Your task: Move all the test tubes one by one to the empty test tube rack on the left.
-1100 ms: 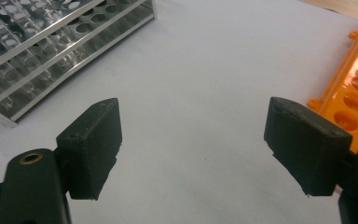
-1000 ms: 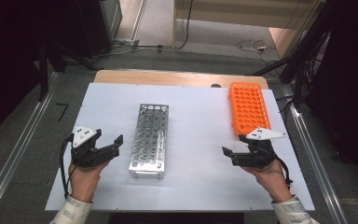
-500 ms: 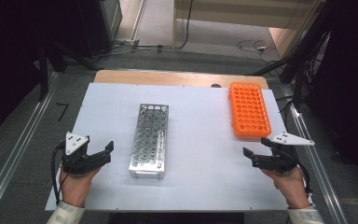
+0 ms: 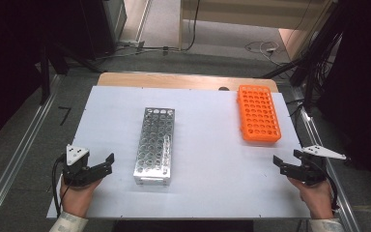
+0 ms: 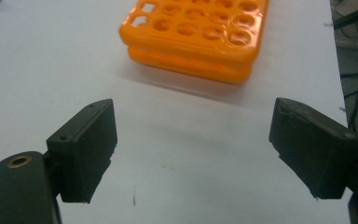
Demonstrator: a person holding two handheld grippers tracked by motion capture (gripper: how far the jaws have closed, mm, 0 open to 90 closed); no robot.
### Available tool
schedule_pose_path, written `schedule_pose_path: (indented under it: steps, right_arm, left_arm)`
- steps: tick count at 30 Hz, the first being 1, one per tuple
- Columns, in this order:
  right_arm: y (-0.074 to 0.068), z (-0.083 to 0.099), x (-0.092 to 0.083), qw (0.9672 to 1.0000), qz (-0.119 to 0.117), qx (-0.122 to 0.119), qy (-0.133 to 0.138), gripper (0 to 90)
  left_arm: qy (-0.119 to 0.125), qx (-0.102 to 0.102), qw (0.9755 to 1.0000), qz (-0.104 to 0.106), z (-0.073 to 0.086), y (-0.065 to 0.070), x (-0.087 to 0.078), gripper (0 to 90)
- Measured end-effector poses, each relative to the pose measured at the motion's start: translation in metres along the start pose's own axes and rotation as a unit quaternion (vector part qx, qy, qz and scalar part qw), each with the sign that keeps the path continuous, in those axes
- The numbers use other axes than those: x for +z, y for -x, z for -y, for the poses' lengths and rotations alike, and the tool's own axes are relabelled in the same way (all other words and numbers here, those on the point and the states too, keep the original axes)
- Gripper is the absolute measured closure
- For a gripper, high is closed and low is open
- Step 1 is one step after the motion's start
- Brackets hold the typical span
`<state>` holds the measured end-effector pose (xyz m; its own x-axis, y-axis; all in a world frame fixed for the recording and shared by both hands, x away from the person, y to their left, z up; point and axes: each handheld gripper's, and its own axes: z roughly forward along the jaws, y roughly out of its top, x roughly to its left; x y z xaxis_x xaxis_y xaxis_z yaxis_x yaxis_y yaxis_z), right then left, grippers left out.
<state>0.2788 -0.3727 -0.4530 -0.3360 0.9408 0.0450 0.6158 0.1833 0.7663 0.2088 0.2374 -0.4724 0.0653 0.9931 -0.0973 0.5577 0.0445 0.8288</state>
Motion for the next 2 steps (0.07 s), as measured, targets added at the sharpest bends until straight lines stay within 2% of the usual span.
schedule_pose_path:
  steps: [2]
  right_arm:
    - [0.006,0.0038,0.0025,0.9999,0.01,0.006,-0.001,13.1]
  left_arm:
    - [-0.001,-0.001,1.0,-0.007,0.0003,-0.0013,0.0017,15.4]
